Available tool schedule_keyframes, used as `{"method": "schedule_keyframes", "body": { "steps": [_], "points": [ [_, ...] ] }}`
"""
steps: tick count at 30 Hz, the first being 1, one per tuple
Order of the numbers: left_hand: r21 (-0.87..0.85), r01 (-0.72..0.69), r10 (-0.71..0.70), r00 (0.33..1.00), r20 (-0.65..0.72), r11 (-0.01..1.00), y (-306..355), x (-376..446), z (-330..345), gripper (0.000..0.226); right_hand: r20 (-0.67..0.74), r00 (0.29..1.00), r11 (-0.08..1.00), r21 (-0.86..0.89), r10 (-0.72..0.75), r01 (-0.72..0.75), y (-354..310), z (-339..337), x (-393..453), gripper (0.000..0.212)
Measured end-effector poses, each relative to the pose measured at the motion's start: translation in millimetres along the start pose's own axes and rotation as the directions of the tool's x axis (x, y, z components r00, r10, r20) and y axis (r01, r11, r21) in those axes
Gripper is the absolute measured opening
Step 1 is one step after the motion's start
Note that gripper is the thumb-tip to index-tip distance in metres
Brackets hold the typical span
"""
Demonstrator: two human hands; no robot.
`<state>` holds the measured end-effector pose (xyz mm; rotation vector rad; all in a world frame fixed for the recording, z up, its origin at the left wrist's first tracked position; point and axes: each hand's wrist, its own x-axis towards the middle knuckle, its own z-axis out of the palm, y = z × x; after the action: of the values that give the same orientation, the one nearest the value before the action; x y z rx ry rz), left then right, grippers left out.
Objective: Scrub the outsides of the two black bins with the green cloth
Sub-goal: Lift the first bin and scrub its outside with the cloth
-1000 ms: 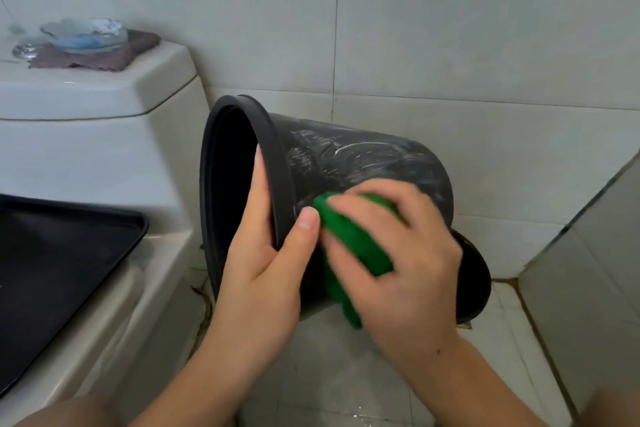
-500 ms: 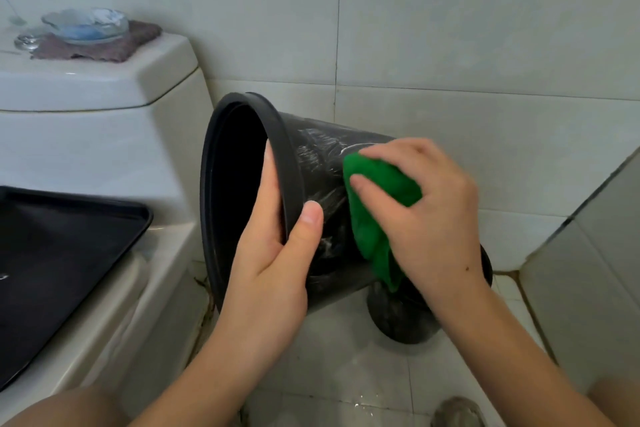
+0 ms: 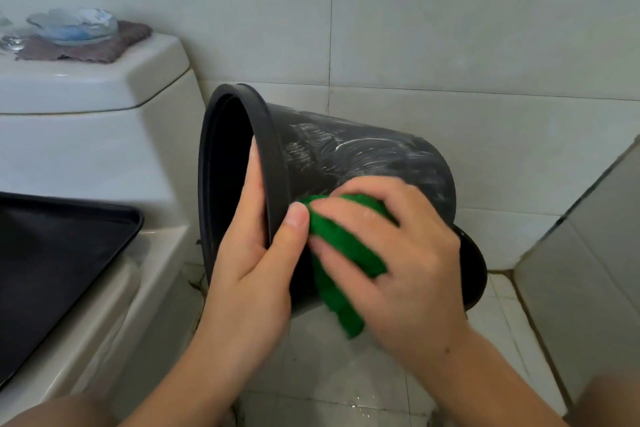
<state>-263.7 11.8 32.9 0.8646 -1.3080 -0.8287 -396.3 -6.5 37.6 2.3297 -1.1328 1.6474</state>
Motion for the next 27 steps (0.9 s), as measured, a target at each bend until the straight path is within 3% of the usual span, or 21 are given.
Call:
{"method": "schedule_keyframes", "body": {
  "steps": [2,4,7,12,13,16,18,23,25,27],
  "points": [
    [0.006,-0.002,0.002,1.000,-0.008,1.000,1.0,-0.1,0.6,0.072,-0.026,0.983,0.983,0.030,0.182,-0.181,27.7,-2.5,12.6,0.020],
    [0.003,-0.003,0.003,1.000,-0.012,1.000,2.3,-2.2,1.3,0.071,-0.045,0.916,0.917,0.037,0.398,-0.396,62.1,-7.0,25.0,0.017],
    [0.007,-0.017,0.017,1.000,0.002,1.000,2.0,-4.1,-0.9,0.071,-0.077,0.851,0.853,-0.008,0.520,-0.522,74.4,-12.8,21.0,0.018],
    [-0.053,0.008,-0.009,0.999,-0.032,0.999,4.6,0.4,-2.0,0.068,0.044,0.991,0.991,0.009,0.130,-0.130,13.1,-5.2,-2.6,0.022],
    [-0.064,0.016,-0.019,0.999,-0.043,0.998,5.2,0.9,-2.3,0.065,0.048,0.991,0.992,0.013,0.122,-0.123,19.3,-5.1,-1.2,0.023],
    [-0.069,0.027,-0.030,0.998,-0.048,0.997,8.2,1.8,-2.4,0.064,-0.071,0.923,0.926,0.002,0.378,-0.379,58.8,-7.0,6.9,0.024],
    [-0.046,0.022,-0.025,0.998,-0.063,0.999,7.2,3.0,-0.7,0.064,-0.124,0.899,0.904,-0.027,0.420,-0.426,58.9,-3.3,2.1,0.023],
    [-0.076,0.063,-0.073,0.989,-0.126,0.995,1.1,8.8,-2.8,0.059,-0.065,0.998,1.000,-0.012,-0.003,0.003,-12.1,24.1,-34.7,0.016],
    [-0.091,0.084,-0.095,0.987,-0.130,0.992,0.4,10.4,-3.4,0.058,-0.047,0.998,0.999,-0.006,-0.043,0.043,-5.5,26.0,-30.9,0.017],
    [-0.091,0.091,-0.102,0.987,-0.126,0.992,0.1,10.6,-1.6,0.061,-0.095,0.994,0.998,-0.026,0.049,-0.051,10.4,25.9,-17.6,0.019]
  ]
}}
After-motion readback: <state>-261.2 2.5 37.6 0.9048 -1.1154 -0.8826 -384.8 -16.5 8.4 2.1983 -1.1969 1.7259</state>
